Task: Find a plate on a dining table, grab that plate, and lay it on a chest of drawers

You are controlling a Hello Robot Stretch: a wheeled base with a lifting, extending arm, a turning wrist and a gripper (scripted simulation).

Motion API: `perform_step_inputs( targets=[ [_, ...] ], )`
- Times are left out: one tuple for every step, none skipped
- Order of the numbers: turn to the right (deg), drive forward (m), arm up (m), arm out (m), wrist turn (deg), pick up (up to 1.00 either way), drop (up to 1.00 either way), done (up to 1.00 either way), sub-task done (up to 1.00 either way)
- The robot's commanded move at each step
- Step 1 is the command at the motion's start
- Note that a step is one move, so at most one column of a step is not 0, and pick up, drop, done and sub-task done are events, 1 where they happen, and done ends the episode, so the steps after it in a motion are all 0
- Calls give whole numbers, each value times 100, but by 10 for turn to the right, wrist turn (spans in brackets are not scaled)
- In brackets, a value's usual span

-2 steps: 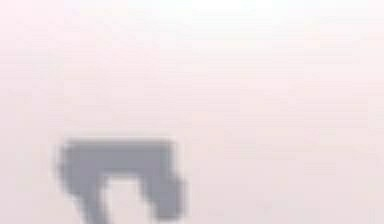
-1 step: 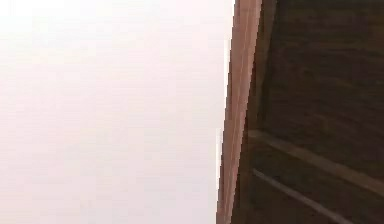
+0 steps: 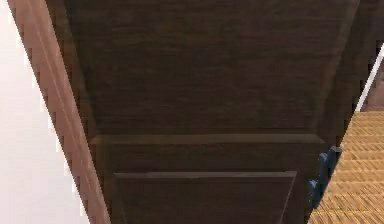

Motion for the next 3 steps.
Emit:
perform_step_inputs(
  targets=[
    [450,0,0,0,0,0,0,0,0],
    [300,0,0,0,0,0,0,0,0],
    [0,60,0,0,0,0,0,0,0]
  ],
)
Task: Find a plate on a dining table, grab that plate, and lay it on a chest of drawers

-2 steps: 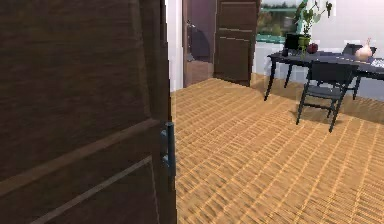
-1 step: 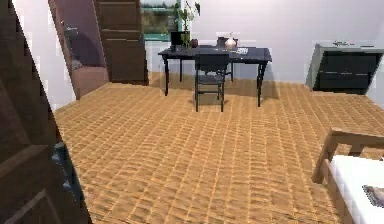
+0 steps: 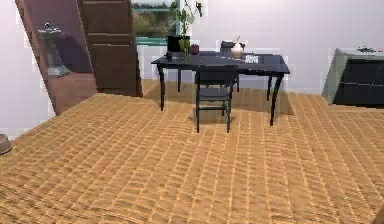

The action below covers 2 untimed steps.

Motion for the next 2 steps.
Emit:
perform_step_inputs(
  targets=[
    [-300,0,0,0,0,0,0,0,0],
    [0,100,0,0,0,0,0,0,0]
  ],
)
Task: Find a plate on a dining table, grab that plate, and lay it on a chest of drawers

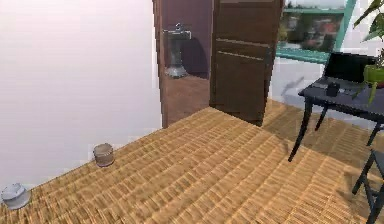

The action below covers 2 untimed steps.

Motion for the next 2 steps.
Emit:
perform_step_inputs(
  targets=[
    [0,100,0,0,0,0,0,0,0],
    [0,100,0,0,0,0,0,0,0]
  ],
)
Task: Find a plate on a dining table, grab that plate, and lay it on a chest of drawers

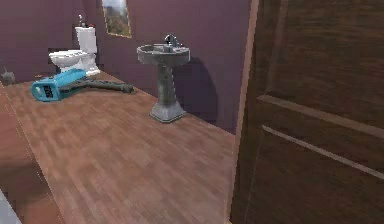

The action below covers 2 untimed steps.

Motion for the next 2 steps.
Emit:
perform_step_inputs(
  targets=[
    [-60,0,0,0,0,0,0,0,0],
    [0,50,0,0,0,0,0,0,0]
  ],
)
